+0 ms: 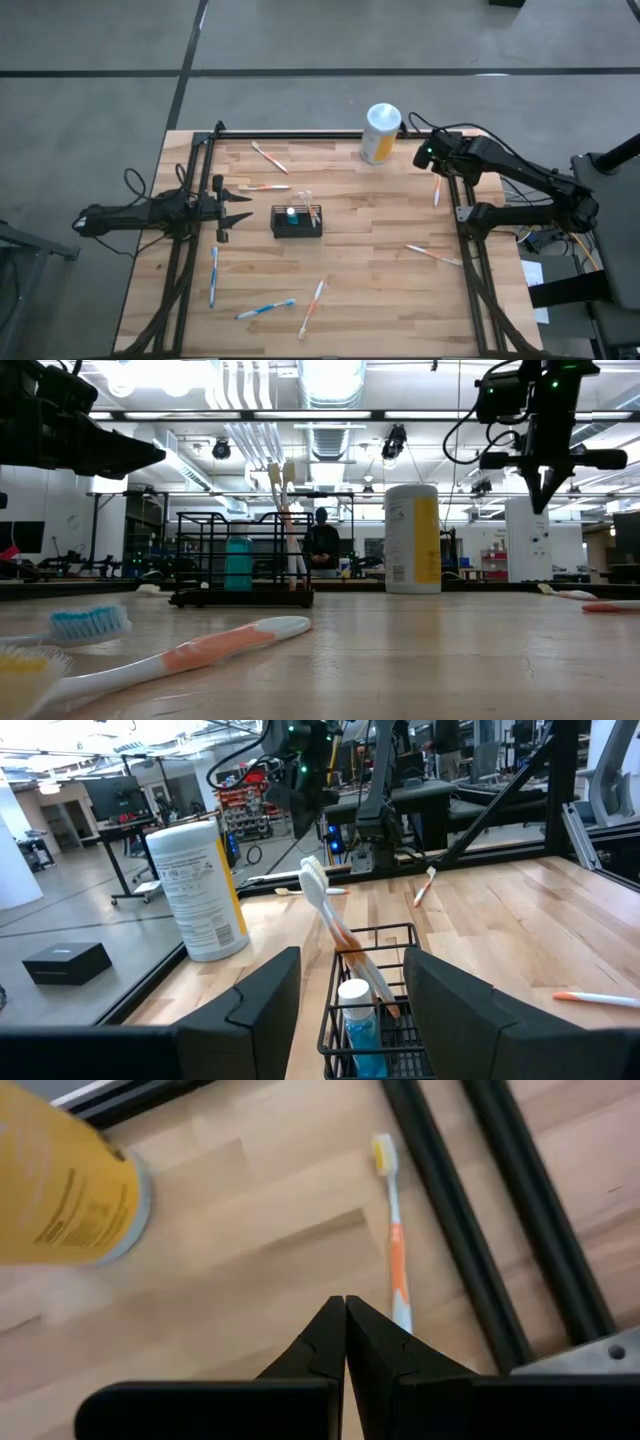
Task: Pick & Place toothbrushing station
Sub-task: Put the orange toothbrush into the right section of the wire organizer
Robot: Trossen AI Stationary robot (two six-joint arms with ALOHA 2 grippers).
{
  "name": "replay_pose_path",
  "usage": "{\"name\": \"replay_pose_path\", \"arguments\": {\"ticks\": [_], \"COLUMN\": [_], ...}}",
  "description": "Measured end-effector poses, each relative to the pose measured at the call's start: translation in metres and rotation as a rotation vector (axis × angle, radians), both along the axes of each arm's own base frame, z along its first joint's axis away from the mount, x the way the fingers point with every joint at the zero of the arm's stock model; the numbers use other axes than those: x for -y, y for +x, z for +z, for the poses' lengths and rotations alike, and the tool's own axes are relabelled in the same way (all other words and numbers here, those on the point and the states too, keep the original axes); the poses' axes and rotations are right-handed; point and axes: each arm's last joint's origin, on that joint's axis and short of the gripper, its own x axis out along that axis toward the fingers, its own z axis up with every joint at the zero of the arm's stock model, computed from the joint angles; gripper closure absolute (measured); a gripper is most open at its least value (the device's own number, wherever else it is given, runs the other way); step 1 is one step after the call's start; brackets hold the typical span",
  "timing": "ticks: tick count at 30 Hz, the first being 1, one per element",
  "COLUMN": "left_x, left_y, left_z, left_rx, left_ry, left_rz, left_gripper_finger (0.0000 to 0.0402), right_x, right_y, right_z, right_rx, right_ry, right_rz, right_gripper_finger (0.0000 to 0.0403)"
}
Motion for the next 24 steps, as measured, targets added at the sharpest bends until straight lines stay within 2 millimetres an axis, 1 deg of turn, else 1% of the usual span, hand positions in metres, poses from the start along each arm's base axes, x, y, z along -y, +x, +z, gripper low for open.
{"name": "replay_pose_path", "arguments": {"ticks": [3, 6, 12, 16, 20, 24], "left_x": [0.000, 0.000, 0.000, 0.000, 0.000, 0.000], "left_y": [0.000, 0.000, 0.000, 0.000, 0.000, 0.000], "left_z": [0.000, 0.000, 0.000, 0.000, 0.000, 0.000], "left_rx": [-0.001, 0.000, 0.000, 0.000, 0.000, 0.000], "left_ry": [0.000, 0.000, 0.000, 0.000, 0.000, 0.000], "left_rz": [0.000, 0.000, 0.000, 0.000, 0.000, 0.000], "left_gripper_finger": [0.0215, 0.0216, 0.0215, 0.0215, 0.0215, 0.0215], "right_x": [0.001, 0.003, 0.004, 0.004, 0.005, 0.010], "right_y": [0.001, 0.003, 0.004, 0.003, 0.003, 0.010], "right_z": [-0.001, -0.002, -0.004, -0.004, -0.010, -0.024], "right_rx": [-0.015, -0.023, -0.042, -0.020, -0.038, -0.106], "right_ry": [-0.006, -0.019, -0.024, -0.037, -0.020, 0.025], "right_rz": [-0.003, -0.007, -0.012, -0.092, -0.108, -0.099], "right_gripper_finger": [0.0392, 0.0375, 0.0298, 0.0256, 0.0247, 0.0261]}}
